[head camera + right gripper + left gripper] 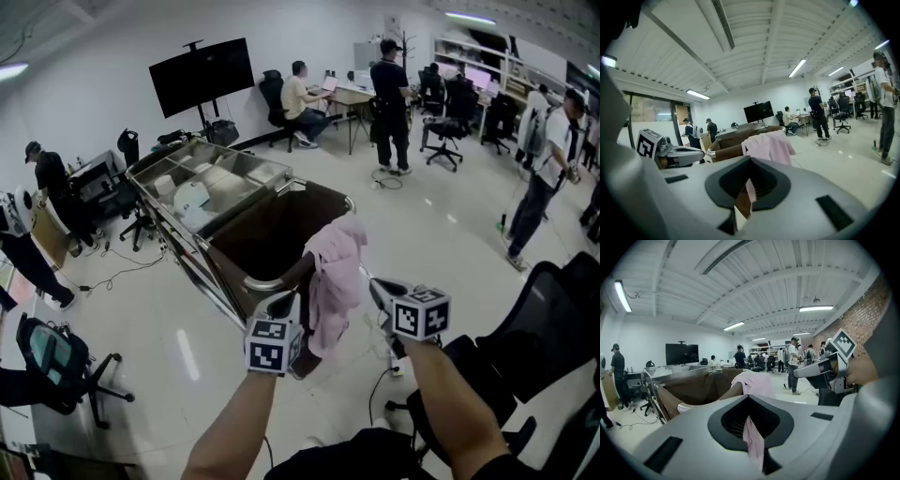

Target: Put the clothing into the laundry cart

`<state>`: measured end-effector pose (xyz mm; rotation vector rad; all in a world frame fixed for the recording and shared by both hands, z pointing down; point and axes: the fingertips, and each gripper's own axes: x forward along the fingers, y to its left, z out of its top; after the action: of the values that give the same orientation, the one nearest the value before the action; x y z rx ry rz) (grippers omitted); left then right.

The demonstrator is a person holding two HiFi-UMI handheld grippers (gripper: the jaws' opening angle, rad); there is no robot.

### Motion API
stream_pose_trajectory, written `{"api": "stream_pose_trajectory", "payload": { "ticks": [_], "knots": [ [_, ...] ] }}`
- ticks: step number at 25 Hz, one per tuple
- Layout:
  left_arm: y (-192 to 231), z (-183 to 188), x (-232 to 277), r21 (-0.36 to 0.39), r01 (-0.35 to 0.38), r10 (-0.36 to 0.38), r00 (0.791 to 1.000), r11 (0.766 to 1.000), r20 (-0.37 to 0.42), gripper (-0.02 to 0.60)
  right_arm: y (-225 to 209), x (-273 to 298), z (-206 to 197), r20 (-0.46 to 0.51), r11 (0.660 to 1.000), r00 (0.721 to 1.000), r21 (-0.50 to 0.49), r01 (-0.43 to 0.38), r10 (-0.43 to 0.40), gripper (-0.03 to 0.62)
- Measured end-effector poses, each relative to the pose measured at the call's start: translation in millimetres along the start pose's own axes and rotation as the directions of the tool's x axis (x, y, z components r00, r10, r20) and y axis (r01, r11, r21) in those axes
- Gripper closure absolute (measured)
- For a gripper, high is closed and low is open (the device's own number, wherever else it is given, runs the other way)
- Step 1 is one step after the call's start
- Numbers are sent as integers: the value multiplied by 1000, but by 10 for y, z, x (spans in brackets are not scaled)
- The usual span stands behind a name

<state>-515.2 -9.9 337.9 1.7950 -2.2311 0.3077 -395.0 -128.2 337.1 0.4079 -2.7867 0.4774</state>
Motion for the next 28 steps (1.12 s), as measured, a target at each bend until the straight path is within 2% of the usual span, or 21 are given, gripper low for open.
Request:
{"api": "stream_pose_trajectory", "payload": {
  "ticks": [5,11,19,28],
  "knots": [
    [-72,-81,19,-17,-36,36,999,999,-3,581,-123,-67,-191,-17,1000,1000,18,-24,24,592],
    [-334,-327,19,-66,-76,75,997,995,-12,581,-240,-265,-412,-55,997,997,-40,-60,58,592],
    [-619,-674,143,-106,-99,92,993,989,-72,581,-331,-232,-597,-107,990,985,-39,-138,133,592],
    [-624,-762,144,-75,-106,98,989,991,-111,581,-336,-192,-673,-101,986,982,-4,-164,163,592]
  ]
}}
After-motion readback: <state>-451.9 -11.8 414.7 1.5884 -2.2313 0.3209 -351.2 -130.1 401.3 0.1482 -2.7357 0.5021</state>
